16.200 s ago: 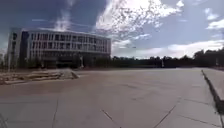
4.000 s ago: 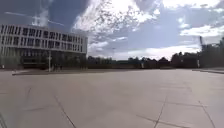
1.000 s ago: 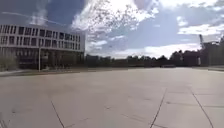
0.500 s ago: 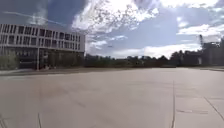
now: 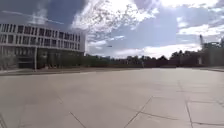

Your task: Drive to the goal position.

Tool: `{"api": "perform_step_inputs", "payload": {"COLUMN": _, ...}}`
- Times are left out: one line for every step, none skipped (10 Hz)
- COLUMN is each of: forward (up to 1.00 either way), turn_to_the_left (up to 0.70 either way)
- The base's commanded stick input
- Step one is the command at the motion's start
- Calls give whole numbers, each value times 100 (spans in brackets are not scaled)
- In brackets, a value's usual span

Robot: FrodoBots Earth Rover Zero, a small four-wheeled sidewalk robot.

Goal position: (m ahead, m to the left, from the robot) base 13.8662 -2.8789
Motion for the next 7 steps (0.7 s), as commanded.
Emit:
{"api": "perform_step_inputs", "payload": {"forward": 70, "turn_to_the_left": -1}}
{"api": "perform_step_inputs", "payload": {"forward": 70, "turn_to_the_left": -1}}
{"api": "perform_step_inputs", "payload": {"forward": 70, "turn_to_the_left": -1}}
{"api": "perform_step_inputs", "payload": {"forward": 70, "turn_to_the_left": -1}}
{"api": "perform_step_inputs", "payload": {"forward": 70, "turn_to_the_left": -1}}
{"api": "perform_step_inputs", "payload": {"forward": 70, "turn_to_the_left": -1}}
{"api": "perform_step_inputs", "payload": {"forward": 70, "turn_to_the_left": -1}}
